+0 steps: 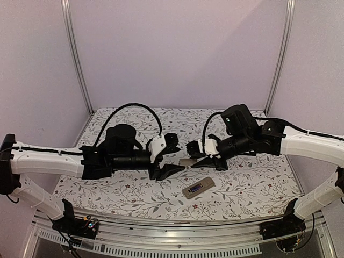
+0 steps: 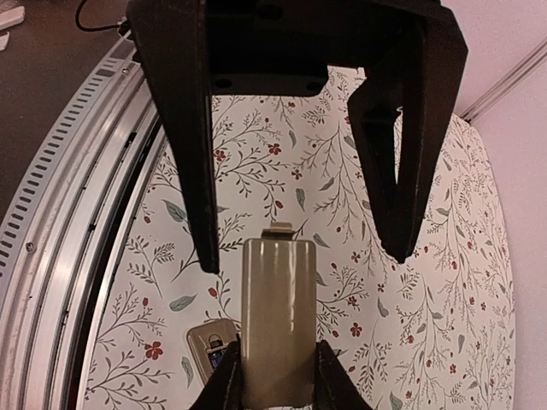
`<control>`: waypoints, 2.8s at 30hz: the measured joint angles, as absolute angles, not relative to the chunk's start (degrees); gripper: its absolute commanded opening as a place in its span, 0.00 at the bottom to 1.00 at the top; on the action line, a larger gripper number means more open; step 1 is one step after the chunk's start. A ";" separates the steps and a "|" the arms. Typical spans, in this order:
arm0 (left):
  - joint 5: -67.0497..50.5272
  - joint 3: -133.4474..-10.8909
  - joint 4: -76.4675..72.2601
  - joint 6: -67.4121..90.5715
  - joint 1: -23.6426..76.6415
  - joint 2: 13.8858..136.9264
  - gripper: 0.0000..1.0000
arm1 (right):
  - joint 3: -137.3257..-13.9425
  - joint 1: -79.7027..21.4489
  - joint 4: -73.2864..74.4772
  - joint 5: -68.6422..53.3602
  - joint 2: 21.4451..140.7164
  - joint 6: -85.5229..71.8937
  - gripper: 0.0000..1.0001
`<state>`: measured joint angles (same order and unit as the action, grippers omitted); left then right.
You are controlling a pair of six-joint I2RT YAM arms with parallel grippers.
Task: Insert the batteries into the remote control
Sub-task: Pass from the right arm to the left, then move the remote control without the battery cover to the center of the board.
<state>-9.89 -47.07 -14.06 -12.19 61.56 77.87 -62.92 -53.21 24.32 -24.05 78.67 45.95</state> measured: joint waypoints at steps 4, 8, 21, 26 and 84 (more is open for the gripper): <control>-11.20 -47.09 -13.69 -11.84 61.56 77.91 0.56 | -62.65 -53.23 24.25 -24.18 78.43 46.11 0.14; -11.57 -47.09 -12.97 -11.81 61.58 78.02 0.52 | -62.52 -53.23 24.03 -24.18 78.41 46.11 0.14; -11.64 -47.11 -12.62 -11.68 61.56 79.48 0.48 | -62.52 -53.23 23.86 -24.43 78.43 46.09 0.13; -12.43 -46.89 -13.85 -11.75 61.56 79.13 0.52 | -62.52 -53.23 23.86 -24.45 78.43 46.09 0.13; -6.90 -38.41 -12.99 -2.46 61.34 74.46 0.05 | -55.96 -46.96 22.57 -23.18 80.42 48.86 0.84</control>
<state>-6.90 -38.41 -12.99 -2.46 61.34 74.46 -55.96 -46.96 22.57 -23.18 80.42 48.86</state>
